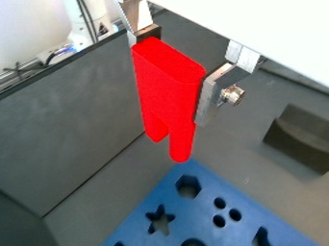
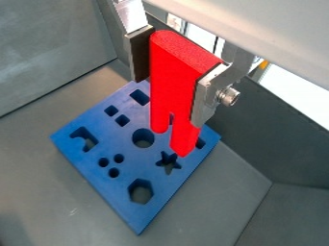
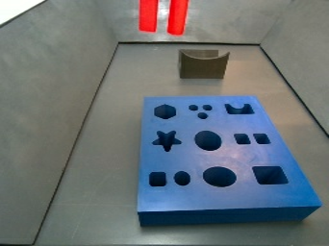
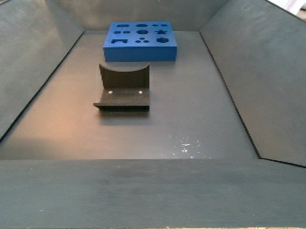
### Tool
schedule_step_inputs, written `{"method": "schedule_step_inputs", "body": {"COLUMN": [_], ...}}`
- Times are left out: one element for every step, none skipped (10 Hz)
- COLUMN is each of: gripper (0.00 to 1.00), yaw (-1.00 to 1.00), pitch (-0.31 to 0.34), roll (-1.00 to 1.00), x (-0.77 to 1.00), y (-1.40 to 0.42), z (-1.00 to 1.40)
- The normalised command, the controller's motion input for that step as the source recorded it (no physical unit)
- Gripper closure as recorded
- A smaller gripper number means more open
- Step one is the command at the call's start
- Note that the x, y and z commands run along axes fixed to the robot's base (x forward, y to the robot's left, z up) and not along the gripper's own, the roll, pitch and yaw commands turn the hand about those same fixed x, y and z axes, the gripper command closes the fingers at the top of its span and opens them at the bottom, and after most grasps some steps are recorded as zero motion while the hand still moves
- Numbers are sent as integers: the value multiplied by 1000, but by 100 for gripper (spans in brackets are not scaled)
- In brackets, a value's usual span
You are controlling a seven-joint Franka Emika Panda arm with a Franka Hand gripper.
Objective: Pick up the square-circle object. Move up. Rotate the square-circle object. Place the square-circle object on the fixture. Regrasp the square-circle object. Move to above the board. Insert the square-circle object.
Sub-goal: Insert the square-circle object.
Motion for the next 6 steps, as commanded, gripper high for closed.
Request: {"method": "schedule_step_inputs", "body": {"gripper": [100,100,100,100,100,100], "yaw": [200,177,189,214,214,391], "pitch": [-114,-189,-261,-266,-277,-209], "roll": [-227,-177,-131,-133,-124,-94], "x": [0,0,0,0,0,0], "y": [-263,-297,-294,-257,-271,-280], "z": [-191,-177,-137,-157,-171,-191]}}
